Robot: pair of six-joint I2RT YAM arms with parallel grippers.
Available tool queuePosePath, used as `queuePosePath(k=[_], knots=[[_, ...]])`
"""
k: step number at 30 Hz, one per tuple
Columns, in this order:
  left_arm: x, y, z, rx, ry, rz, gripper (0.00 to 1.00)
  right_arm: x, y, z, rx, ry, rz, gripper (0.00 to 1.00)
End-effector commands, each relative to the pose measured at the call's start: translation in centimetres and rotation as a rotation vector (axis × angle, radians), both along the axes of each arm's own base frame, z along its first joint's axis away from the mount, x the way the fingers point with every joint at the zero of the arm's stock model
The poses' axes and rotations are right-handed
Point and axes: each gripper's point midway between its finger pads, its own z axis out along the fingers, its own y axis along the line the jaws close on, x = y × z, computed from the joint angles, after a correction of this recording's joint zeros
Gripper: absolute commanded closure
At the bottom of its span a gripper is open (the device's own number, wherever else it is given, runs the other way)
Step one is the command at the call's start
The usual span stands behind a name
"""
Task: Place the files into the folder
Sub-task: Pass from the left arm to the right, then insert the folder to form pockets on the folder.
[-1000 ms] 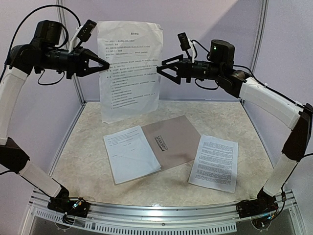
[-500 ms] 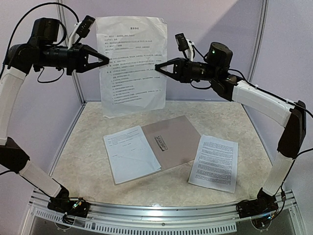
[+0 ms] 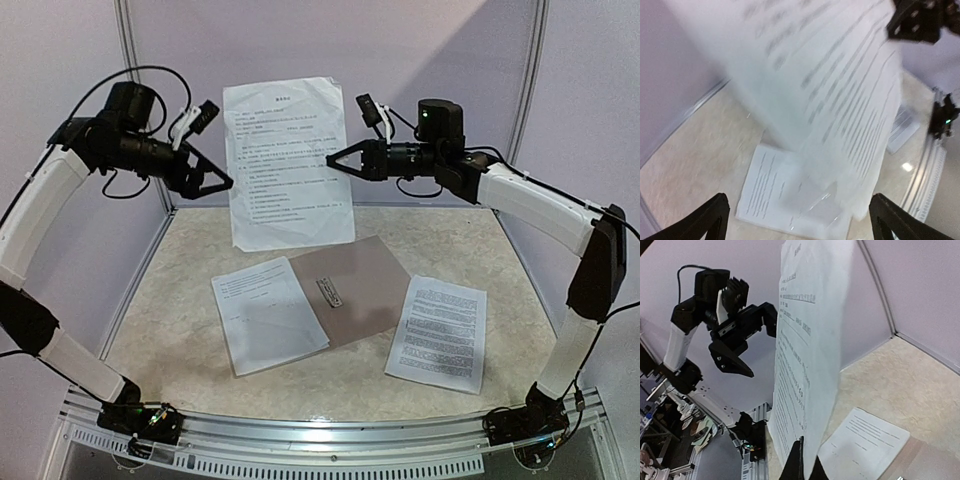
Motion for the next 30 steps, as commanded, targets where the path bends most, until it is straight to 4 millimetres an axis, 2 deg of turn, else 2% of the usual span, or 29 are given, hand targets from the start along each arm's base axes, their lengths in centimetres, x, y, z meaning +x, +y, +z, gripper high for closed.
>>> queuePosePath(k=[1,4,7,9,13,19,25,30], knots=[[0.9,7.4,-8.3,0.370,0.033,0.158,0.00,3.2,-0.9,-8.6,-0.207,0.122,-0.119,1.00],[-0.3,9.6,-14.4,0.512,0.140,0.149,0.00,4.4,-0.8,-12.9,-0.296,0.149,-0.136,1.00],[-2.6,10.2,-20.2,0.569,0.270,0.091,0.02,5.2,-1.1,-16.5,-0.357,0.166,-0.132,1.00],[-3.8,10.2,-23.1,0.574,0.339,0.059,0.04,5.6,-1.1,-18.8,-0.390,0.178,-0.126,1.00],[-5.4,10.0,-27.9,0.582,0.439,0.022,0.08,5.5,-1.1,-21.9,-0.446,0.182,-0.095,1.00],[-6.9,9.3,-32.2,0.611,0.518,-0.029,0.12,4.9,-2.1,-25.3,-0.531,0.174,-0.069,1.00],[-7.8,9.1,-34.9,0.636,0.573,-0.056,0.14,3.3,-2.4,-25.4,-0.515,0.176,-0.017,1.00],[-8.0,9.0,-36.1,0.640,0.602,-0.065,0.14,2.1,-2.4,-25.4,-0.493,0.190,0.019,1.00]])
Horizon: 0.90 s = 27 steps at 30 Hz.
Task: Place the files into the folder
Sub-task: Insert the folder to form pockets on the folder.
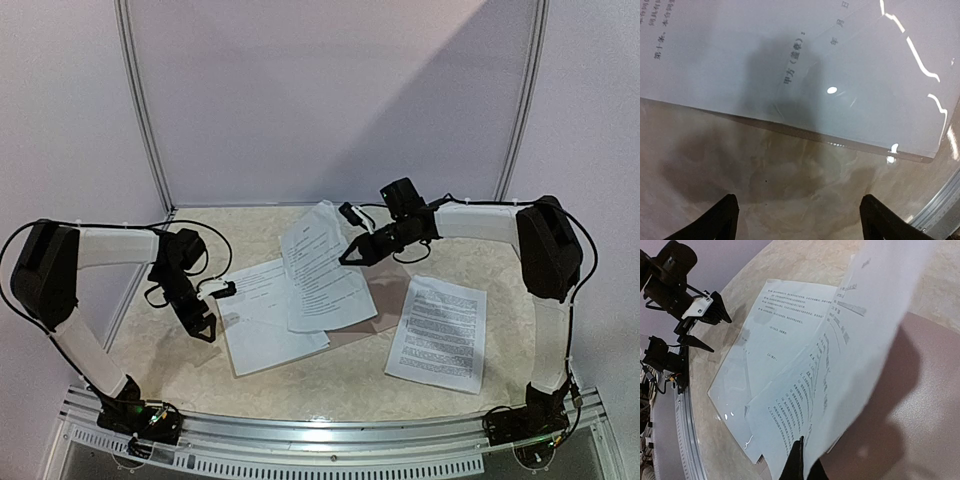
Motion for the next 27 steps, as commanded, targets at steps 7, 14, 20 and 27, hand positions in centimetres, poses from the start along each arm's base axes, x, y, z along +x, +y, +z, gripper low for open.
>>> queuePosePath(k=[7,14,20,27], knots=[[0.1,-0.9,-1.5,-0.020,0.011,-0.015,0.14,-1.6,-0.8,2.2,0.030,-0.027,-0.001,1.00],[0.0,-1.1,-1.4,-0.024,0.013,-0.017,0.14,-1.2,-2.5,4.8,-0.066,-0.150,-0.006,1.00],[0.1,-1.2,-1.4,-0.026,0.011,-0.020,0.14,-1.8,-3.2,5.2,-0.123,-0.169,0.024,1.00],[0.0,-1.3,-1.2,-0.028,0.009,-0.020,0.14,-2.7,-2.8,5.2,-0.153,-0.173,0.063,1.00]])
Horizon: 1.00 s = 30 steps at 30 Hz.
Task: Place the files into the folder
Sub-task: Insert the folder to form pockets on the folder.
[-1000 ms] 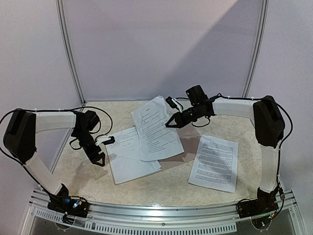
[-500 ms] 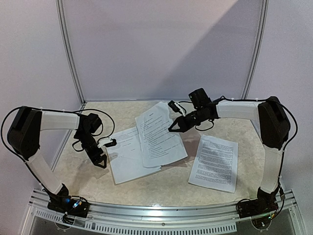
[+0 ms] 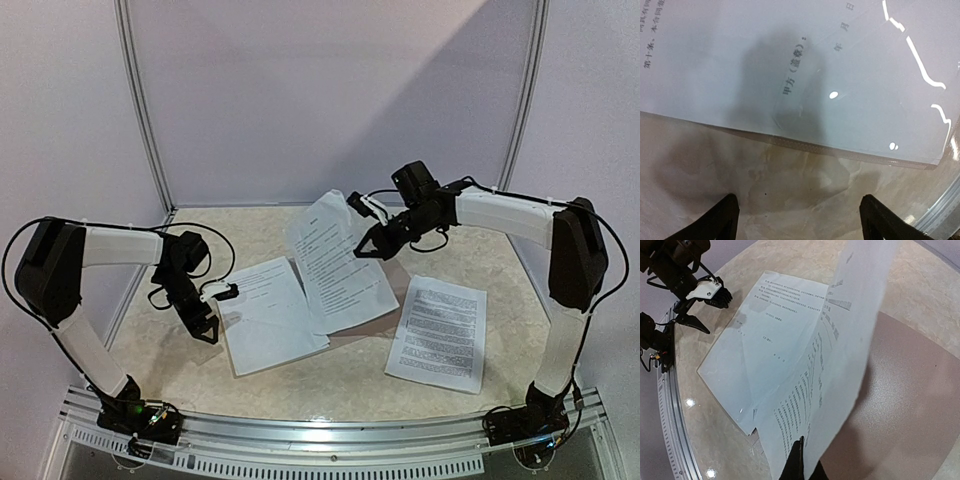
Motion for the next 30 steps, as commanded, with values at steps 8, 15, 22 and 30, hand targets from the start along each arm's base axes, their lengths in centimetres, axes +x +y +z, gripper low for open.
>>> queuePosePath(k=[8,15,22,30], knots=[[-0.2,-1.0,-0.2,-0.031,0.002,-0.015,0.14,-1.2,1.3,1.2,0.036,-0.006,0.059,1.00],[-0.2,-1.0,-0.2,-0.034,0.002,-0.016,0.14,-1.5,2.7,-0.1,0.083,0.051,0.059,1.00],[-0.2,-1.1,-0.1,-0.040,0.001,-0.017,0.14,-1.5,3.1,-0.4,0.094,0.070,0.052,1.00],[-0.2,-1.1,0.0,-0.044,-0.004,-0.019,0.14,-1.5,4.5,-1.3,0.146,0.168,0.033,1.00]])
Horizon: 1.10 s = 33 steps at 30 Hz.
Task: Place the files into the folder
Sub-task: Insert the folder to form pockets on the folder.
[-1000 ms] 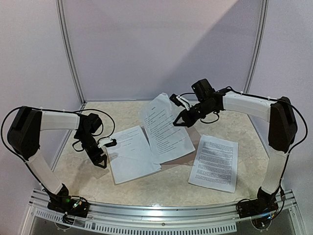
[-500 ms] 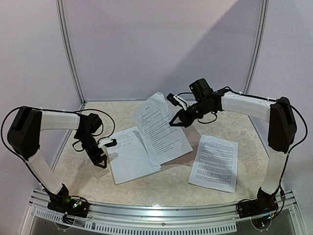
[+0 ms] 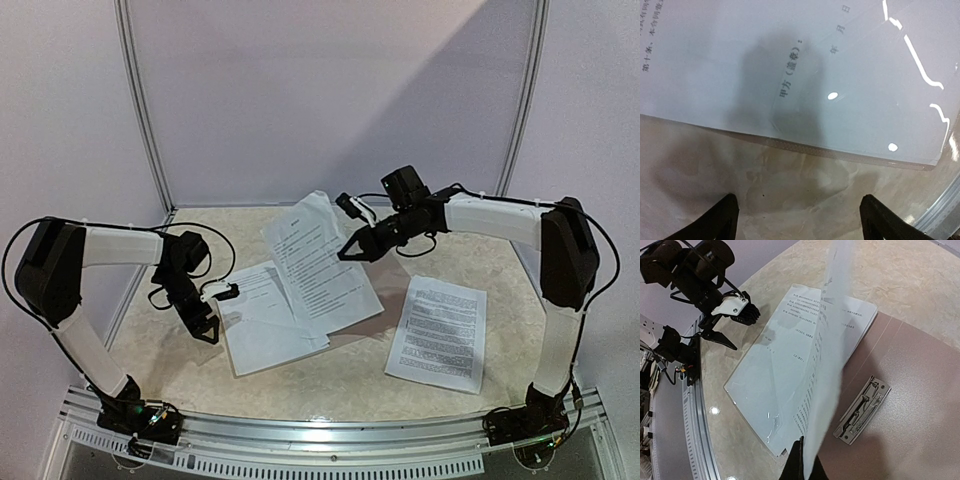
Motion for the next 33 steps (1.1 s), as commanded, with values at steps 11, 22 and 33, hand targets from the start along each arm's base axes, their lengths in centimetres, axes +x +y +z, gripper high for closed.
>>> queuePosePath(k=[11,22,33], knots=[[0.0,-1.0,0.2,-0.041,-0.020,-0.015,0.14,-0.3,3.4,-1.5,0.112,0.196,-0.024,1.00],[0.1,-1.1,0.5,-0.047,-0.027,-0.020,0.14,2.5,0.6,-4.7,-0.062,0.263,-0.203,0.87],[-0.3,-0.1,-0.7,0.021,-0.066,-0.107,0.37,2.2,-1.0,-9.1,-0.186,0.401,-0.247,0.74]])
